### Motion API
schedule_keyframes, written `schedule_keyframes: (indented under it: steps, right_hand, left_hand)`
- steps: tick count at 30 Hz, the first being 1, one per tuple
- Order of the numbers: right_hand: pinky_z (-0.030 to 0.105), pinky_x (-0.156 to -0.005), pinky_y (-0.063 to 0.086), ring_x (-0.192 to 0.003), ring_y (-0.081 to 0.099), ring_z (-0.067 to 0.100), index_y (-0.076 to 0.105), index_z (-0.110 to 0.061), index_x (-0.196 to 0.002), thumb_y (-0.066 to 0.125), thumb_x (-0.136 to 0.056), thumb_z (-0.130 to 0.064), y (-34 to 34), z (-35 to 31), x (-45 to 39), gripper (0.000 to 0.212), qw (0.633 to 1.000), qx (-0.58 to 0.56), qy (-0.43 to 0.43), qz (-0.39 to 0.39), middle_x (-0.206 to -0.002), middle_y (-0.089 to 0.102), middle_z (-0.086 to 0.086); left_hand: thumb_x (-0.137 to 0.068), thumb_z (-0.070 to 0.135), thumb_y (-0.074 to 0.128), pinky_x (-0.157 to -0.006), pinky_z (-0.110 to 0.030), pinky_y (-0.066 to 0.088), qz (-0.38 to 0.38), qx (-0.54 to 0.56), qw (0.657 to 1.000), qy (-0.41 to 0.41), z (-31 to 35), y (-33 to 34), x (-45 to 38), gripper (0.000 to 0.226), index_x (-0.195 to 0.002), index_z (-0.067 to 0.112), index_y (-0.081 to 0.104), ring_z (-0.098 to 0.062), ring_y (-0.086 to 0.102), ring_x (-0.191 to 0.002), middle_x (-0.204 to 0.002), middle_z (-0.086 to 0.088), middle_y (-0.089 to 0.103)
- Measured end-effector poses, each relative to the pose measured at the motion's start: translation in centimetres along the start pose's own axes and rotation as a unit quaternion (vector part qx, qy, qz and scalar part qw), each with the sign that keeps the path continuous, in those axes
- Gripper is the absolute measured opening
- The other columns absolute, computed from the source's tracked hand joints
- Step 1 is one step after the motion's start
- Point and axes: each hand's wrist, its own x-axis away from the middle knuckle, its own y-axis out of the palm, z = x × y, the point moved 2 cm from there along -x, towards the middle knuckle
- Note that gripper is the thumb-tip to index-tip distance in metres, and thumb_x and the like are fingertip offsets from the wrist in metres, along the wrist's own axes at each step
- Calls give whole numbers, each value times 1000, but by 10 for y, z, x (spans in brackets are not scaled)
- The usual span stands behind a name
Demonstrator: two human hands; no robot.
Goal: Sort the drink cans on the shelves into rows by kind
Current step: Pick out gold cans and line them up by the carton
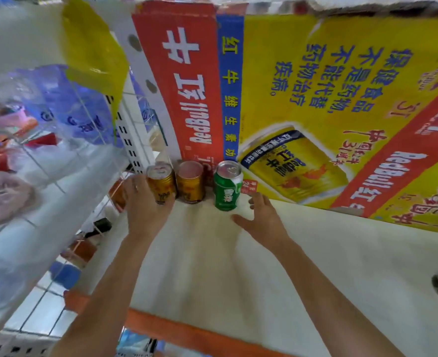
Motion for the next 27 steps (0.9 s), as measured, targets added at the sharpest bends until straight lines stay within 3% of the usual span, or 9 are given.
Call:
schedule_keyframes:
  steps: [2, 4, 6, 8, 10, 14, 16, 22, 27]
  right_hand:
    - [23, -85, 38, -115, 47, 22, 42, -6, -130, 77, -73, -36, 8, -11, -18, 73, 999, -36, 9, 26, -124, 47, 9]
    - [25, -84, 40, -110, 49, 21, 46, -4, -121, 82, -67, -35, 15, -22, -32, 73, 995, -84, 46, 40, -115, 49, 7]
    - [24, -82, 42, -103, 48, 13, 43, -5, -122, 83, -66, -28, 22, -30, -38, 73, 985, -144, 77, 50, -108, 46, -1]
    - [21, -82, 39, -101, 47, 10, 40, -7, -128, 82, -68, -24, 26, -31, -39, 75, 981, -164, 81, 63, -108, 44, -4]
    - [21, -84, 39, -109, 52, 16, 40, -9, -130, 83, -67, -26, 29, -25, -38, 78, 982, -160, 74, 71, -117, 51, 1]
    - [29, -95, 42, -123, 48, 22, 31, -12, -140, 83, -67, -30, 32, -17, -20, 91, 983, -143, 78, 84, -135, 48, 5]
    - [30, -91, 43, -120, 51, 22, 36, -13, -137, 82, -67, -28, 32, -15, -1, 86, 982, -140, 81, 95, -132, 51, 5]
    - [12, -75, 40, -99, 55, 9, 47, -21, -119, 84, -65, -27, 25, 0, 63, 66, 977, -175, 79, 92, -115, 58, -3]
    - [12, -75, 39, -97, 55, 9, 45, -33, -108, 85, -63, -22, 3, 18, 102, 61, 971, -192, 97, 108, -107, 58, -10]
  left_hand:
    - [-73, 30, 75, -105, -41, 26, 27, -30, 997, 71, 10, 2, -12, 65, -122, -4, 48, -39, 37, -124, -128, -24, 44]
    - [-73, 44, 67, -106, -44, 28, 4, -49, 990, 131, 18, 14, -21, 68, -122, 1, 50, -37, 42, -121, -125, -20, 49]
    - [-73, 54, 65, -110, -45, 22, -33, -88, 984, 152, 24, 29, -22, 74, -127, 8, 48, -34, 41, -125, -128, -15, 51]
    - [-72, 58, 67, -111, -41, 16, -23, -111, 980, 165, 26, 39, -20, 74, -128, 11, 50, -30, 41, -127, -131, -10, 52]
    - [-70, 56, 70, -107, -37, 15, -3, -99, 984, 151, 29, 39, -20, 71, -123, 12, 54, -29, 43, -125, -128, -9, 55]
    - [-71, 53, 71, -108, -42, 21, -15, -102, 986, 128, 37, 36, -24, 70, -122, 10, 51, -30, 39, -127, -127, -11, 53]
    - [-71, 51, 70, -110, -43, 21, -35, -106, 985, 131, 37, 36, -27, 71, -124, 8, 48, -29, 36, -128, -129, -10, 51]
    - [-65, 43, 79, -112, -37, 24, -93, -28, 981, 168, 44, 26, -9, 68, -121, 12, 53, -27, 39, -125, -128, -7, 51]
    - [-64, 27, 83, -90, -26, 40, -154, 78, 970, 170, 73, 26, 51, 70, -124, 10, 52, -23, 50, -115, -125, -5, 51]
